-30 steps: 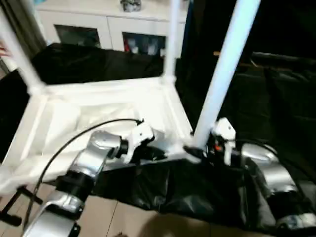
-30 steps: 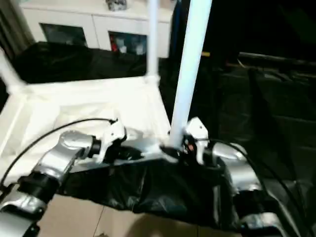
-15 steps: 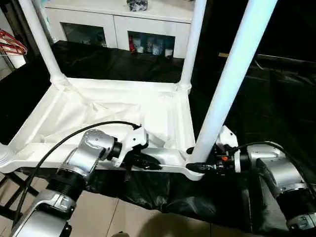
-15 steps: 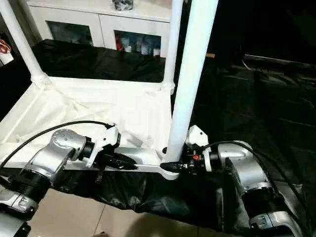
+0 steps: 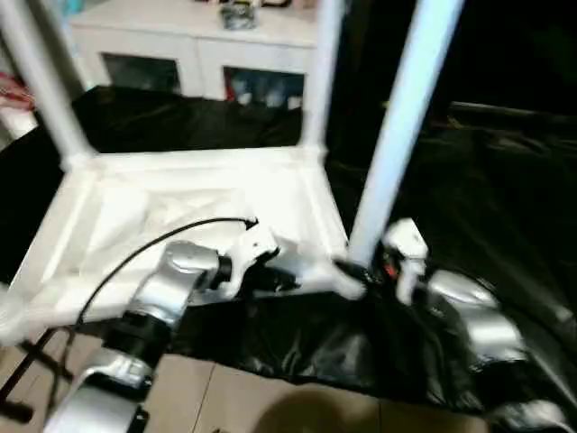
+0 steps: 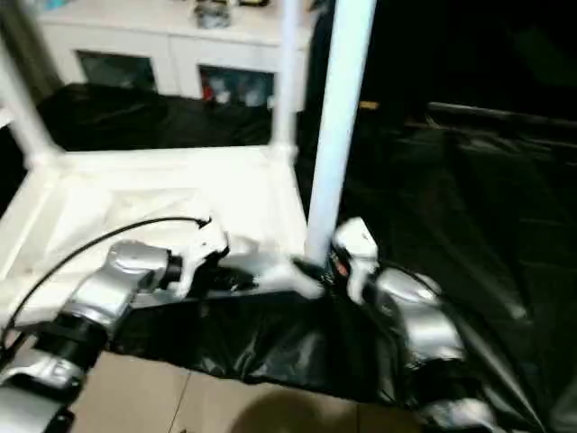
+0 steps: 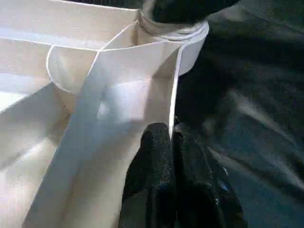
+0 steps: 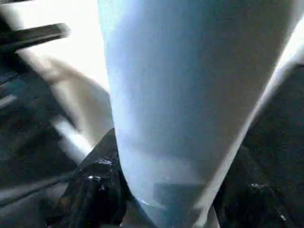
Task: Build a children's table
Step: Rotate leg to tighten
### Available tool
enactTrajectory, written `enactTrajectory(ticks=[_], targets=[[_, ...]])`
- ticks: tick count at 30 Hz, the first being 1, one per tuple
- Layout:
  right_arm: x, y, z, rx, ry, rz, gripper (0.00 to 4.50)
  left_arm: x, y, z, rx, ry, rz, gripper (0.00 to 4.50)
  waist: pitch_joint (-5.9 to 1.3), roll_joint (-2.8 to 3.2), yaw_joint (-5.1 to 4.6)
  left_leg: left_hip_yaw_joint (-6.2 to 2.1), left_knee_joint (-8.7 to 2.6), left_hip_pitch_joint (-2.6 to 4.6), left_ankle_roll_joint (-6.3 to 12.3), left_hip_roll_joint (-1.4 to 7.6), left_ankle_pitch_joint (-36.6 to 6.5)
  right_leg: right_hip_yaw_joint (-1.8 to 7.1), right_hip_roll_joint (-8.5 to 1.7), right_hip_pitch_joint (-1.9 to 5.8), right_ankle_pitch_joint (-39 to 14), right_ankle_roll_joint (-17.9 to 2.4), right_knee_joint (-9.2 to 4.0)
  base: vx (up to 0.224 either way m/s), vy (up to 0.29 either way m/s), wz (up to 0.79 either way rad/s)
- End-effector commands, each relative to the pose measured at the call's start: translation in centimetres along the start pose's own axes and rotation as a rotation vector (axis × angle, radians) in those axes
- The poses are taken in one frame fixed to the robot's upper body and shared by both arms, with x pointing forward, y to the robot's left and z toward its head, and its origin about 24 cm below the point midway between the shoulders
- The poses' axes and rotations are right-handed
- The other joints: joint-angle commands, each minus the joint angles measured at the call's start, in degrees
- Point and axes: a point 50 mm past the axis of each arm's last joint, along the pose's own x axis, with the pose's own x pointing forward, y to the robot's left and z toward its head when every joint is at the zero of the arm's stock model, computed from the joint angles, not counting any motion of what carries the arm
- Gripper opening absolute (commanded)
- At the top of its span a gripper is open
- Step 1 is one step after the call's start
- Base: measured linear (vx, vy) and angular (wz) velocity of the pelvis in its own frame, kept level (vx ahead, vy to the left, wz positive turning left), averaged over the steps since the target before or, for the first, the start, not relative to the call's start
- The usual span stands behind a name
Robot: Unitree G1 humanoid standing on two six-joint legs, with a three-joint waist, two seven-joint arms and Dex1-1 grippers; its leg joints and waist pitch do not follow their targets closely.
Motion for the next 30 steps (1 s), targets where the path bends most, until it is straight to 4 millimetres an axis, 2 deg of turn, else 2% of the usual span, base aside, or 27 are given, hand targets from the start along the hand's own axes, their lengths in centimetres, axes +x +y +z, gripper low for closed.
enactTrajectory(ticks=[1, 2, 3, 5, 6, 7, 8, 10, 12, 13, 14, 15, 17, 18, 19, 20, 21, 22, 23, 25, 26, 27, 28, 29, 30], targets=[[3.8, 5.3, -2.4, 0.104, 0.086, 0.143, 1.96, 2.8, -0.9, 3.3, 0.032, -0.097, 0.054, 0.00, -1.47, -0.07, -0.16, -2.73, -4.28, 0.01, 0.27, 3.56, -18.5, 3.41, -6.73, 0.87, -33.8, -4.3, -6.94, 0.000, 0.000, 0.00], [3.9, 5.3, -2.4, 0.105, 0.086, 0.138, 1.96, 2.9, -0.9, 3.3, 0.032, -0.098, 0.055, 0.00, -1.50, 0.08, -0.45, -2.77, -4.28, -0.02, 0.42, 3.54, -18.4, 3.46, -6.69, 0.85, -34.1, -4.0, -7.07, 0.000, 0.000, 0.00], [4.9, 5.7, -2.2, 0.109, 0.101, 0.090, 1.95, 3.3, -1.2, 3.5, 0.028, -0.103, 0.059, 0.00, -1.59, -0.13, -0.51, -2.77, -4.39, -0.21, 0.78, 3.59, -17.9, 3.57, -6.65, 0.90, -33.2, -3.8, -7.05, 0.000, 0.000, 0.00], [5.5, 5.9, -2.0, 0.100, 0.102, 0.078, 1.95, 3.5, -1.5, 3.5, 0.023, -0.108, 0.055, 0.00, -1.54, -0.35, -0.89, -2.89, -4.54, -0.47, 0.78, 3.61, -18.3, 3.47, -6.58, 0.95, -33.0, -3.8, -6.86, 0.000, 0.000, 0.00], [5.5, 5.9, -2.0, 0.100, 0.102, 0.078, 1.95, 3.5, -1.5, 3.5, 0.023, -0.108, 0.055, 0.00, -1.58, -0.09, -0.79, -2.86, -4.51, -0.26, 0.91, 3.61, -18.3, 3.64, -6.62, 0.79, -32.6, -3.8, -6.97, 0.000, 0.000, 0.00], [5.6, 5.6, -1.7, 0.099, 0.085, 0.076, 2.30, 3.4, -1.5, 3.4, 0.033, -0.103, 0.047, 0.00, -1.59, -0.08, -0.79, -2.78, -4.51, -0.16, 1.17, 3.66, -18.2, 3.82, -6.58, 0.68, -31.2, -4.3, -6.92, 0.000, 0.000, 0.00], [5.6, 5.6, -1.6, 0.100, 0.083, 0.076, 2.30, 3.4, -1.6, 3.4, 0.034, -0.103, 0.046, 0.00, -1.58, -0.44, -0.88, -2.78, -4.59, -0.30, 1.31, 3.74, -18.1, 3.82, -6.56, 0.79, -30.6, -4.5, -6.79, 0.000, 0.000, 0.00], [5.1, 4.9, -1.4, 0.114, 0.062, 0.088, 2.65, 3.0, -1.6, 3.3, 0.057, -0.109, 0.024, 0.00, -1.64, -0.23, -0.86, -2.76, -4.69, -0.47, 1.56, 3.86, -17.4, 3.92, -6.57, 0.91, -28.2, -5.3, -6.48, 0.000, 0.000, 0.00], [4.8, 4.7, -1.4, 0.103, 0.062, 0.104, 2.73, 2.8, -1.6, 3.2, 0.064, -0.113, 0.017, 0.00, -1.80, -0.18, -0.78, -2.60, -4.62, -0.34, 1.72, 3.96, -16.5, 4.11, -6.56, 0.90, -25.4, -6.3, -6.25, 0.000, 0.000, 0.00], [4.7, 4.5, -1.3, 0.095, 0.062, 0.107, 3.00, 2.7, -1.6, 3.2, 0.068, -0.113, 0.009, 0.00, -1.85, -0.23, -0.75, -2.54, -4.61, -0.42, 1.80, 3.99, -16.0, 4.18, -6.53, 0.96, -24.0, -6.7, -6.07, 0.000, 0.000, 0.00], [4.6, 4.5, -1.3, 0.090, 0.062, 0.108, 3.10, 2.6, -1.7, 3.2, 0.070, -0.113, 0.004, 0.00, -1.95, -0.23, -0.69, -2.43, -4.55, -0.44, 1.85, 4.07, -15.0, 4.26, -6.51, 1.09, -20.9, -7.8, -5.67, 0.000, 0.000, 0.00], [3.6, 3.8, -1.1, 0.042, 0.061, 0.143, 3.10, 2.2, -1.9, 2.9, 0.092, -0.113, -0.045, 0.00, -2.04, -0.25, -0.66, -2.30, -4.46, -0.66, 2.29, 4.00, -13.7, 4.28, -6.40, 1.35, -17.9, -8.7, -5.33, 0.000, 0.000, 0.00], [2.9, 3.3, -1.0, 0.015, 0.061, 0.171, 3.22, 1.9, -2.0, 2.8, 0.102, -0.111, -0.074, 0.00, -2.22, -0.38, -0.39, -2.10, -4.22, -0.73, 3.24, 4.06, -11.7, 4.31, -6.42, 1.56, -14.3, -9.5, -4.98, 0.000, 0.000, 0.00], [1.8, 2.8, -0.8, -0.021, 0.064, 0.227, 3.22, 1.5, -2.2, 2.6, 0.112, -0.112, -0.107, 0.00, -2.33, -0.49, -0.07, -1.89, -3.96, -0.82, 4.27, 3.92, -9.8, 4.32, -6.40, 1.79, -11.8, -10.1, -4.71, 0.000, 0.000, 0.00], [1.8, 2.8, -0.8, -0.023, 0.065, 0.229, 3.22, 1.5, -2.2, 2.6, 0.113, -0.112, -0.109, 0.00, -2.47, -0.57, 0.11, -1.86, -3.85, -0.84, 4.72, 3.97, -8.5, 4.33, -6.43, 1.88, -10.0, -10.5, -4.42, 0.000, 0.000, 0.00], [1.2, 2.6, -0.8, -0.039, 0.071, 0.264, 3.22, 1.3, -2.2, 2.6, 0.114, -0.114, -0.125, 0.00, -2.73, -0.56, 0.16, -1.88, -3.66, -1.25, 5.67, 3.88, -5.4, 4.27, -6.30, 2.17, -5.2, -11.5, -3.68, 0.051, -0.017, 0.02], [-0.3, 2.1, -0.7, -0.063, 0.095, 0.361, 3.22, 0.7, -2.2, 2.5, 0.118, -0.107, -0.168, 0.00, -3.11, -0.74, 0.41, -1.89, -3.21, -1.59, 6.98, 3.76, -2.0, 4.11, -6.07, 2.62, 0.5, -12.4, -2.86, 0.000, 0.000, 0.00], [-0.6, 2.0, -0.7, -0.067, 0.101, 0.381, 3.22, 0.6, -2.1, 2.4, 0.119, -0.105, -0.177, 0.00, -3.27, -0.72, 0.71, -1.70, -2.80, -1.58, 7.90, 3.64, -0.7, 4.13, -5.89, 2.51, 3.9, -12.8, -2.46, 0.000, 0.000, 0.00], [-0.8, 1.9, -0.7, -0.069, 0.104, 0.392, 3.22, 0.5, -2.1, 2.4, 0.120, -0.104, -0.182, 0.00, -3.09, -0.61, 0.96, -1.52, -2.49, -1.68, 9.71, 3.72, 0.8, 4.10, -5.70, 2.03, 8.4, -13.9, -1.95, 0.000, 0.000, 0.00], [-2.3, 1.6, -0.8, -0.101, 0.152, 0.501, 3.22, -0.1, -1.8, 2.0, 0.128, -0.075, -0.206, 0.00, -3.05, -0.63, 1.37, -1.60, -2.33, -1.98, 10.30, 3.72, -0.9, 3.75, -5.92, 2.30, 5.4, -13.5, -2.21, 0.000, 0.000, 0.00], [-2.3, 1.6, -0.8, -0.102, 0.155, 0.506, 3.22, -0.1, -1.8, 2.0, 0.129, -0.073, -0.206, 0.00, -3.03, -0.49, 1.60, -1.64, -2.39, -1.83, 10.15, 3.87, -1.4, 3.73, -6.00, 2.21, 4.1, -13.3, -2.38, 0.000, 0.000, 0.00], [-3.2, 1.4, -0.8, -0.115, 0.188, 0.564, 3.22, -0.6, -1.5, 1.7, 0.133, -0.049, -0.218, 0.00, -2.77, -0.27, 1.80, -1.53, -2.50, -1.67, 9.58, 3.97, -3.1, 3.67, -5.92, 1.88, 0.4, -13.0, -2.91, 0.000, 0.000, 0.00], [-3.6, 1.3, -0.8, -0.118, 0.201, 0.590, 3.22, -0.8, -1.4, 1.6, 0.135, -0.038, -0.226, 0.00, -2.67, -0.33, 1.96, -1.57, -2.61, -1.73, 8.60, 4.01, -4.4, 3.62, -5.88, 2.01, -3.2, -12.2, -3.17, 0.000, 0.000, 0.00], [-3.6, 1.3, -0.8, -0.118, 0.201, 0.590, 3.22, -0.8, -1.4, 1.6, 0.135, -0.038, -0.226, 0.00, -2.67, -0.33, 1.96, -1.57, -2.61, -1.73, 8.60, 4.01, -4.4, 3.62, -5.88, 2.01, -3.2, -12.2, -3.17, 0.000, 0.000, 0.00], [-3.8, 1.2, -0.7, -0.118, 0.215, 0.611, 3.22, -1.0, -1.2, 1.5, 0.136, -0.030, -0.234, 0.00, -2.45, -0.21, 2.08, -1.68, -2.92, -1.42, 7.17, 4.30, -6.4, 3.61, -5.90, 1.75, -7.3, -11.6, -3.61, 0.000, 0.000, 0.00]])
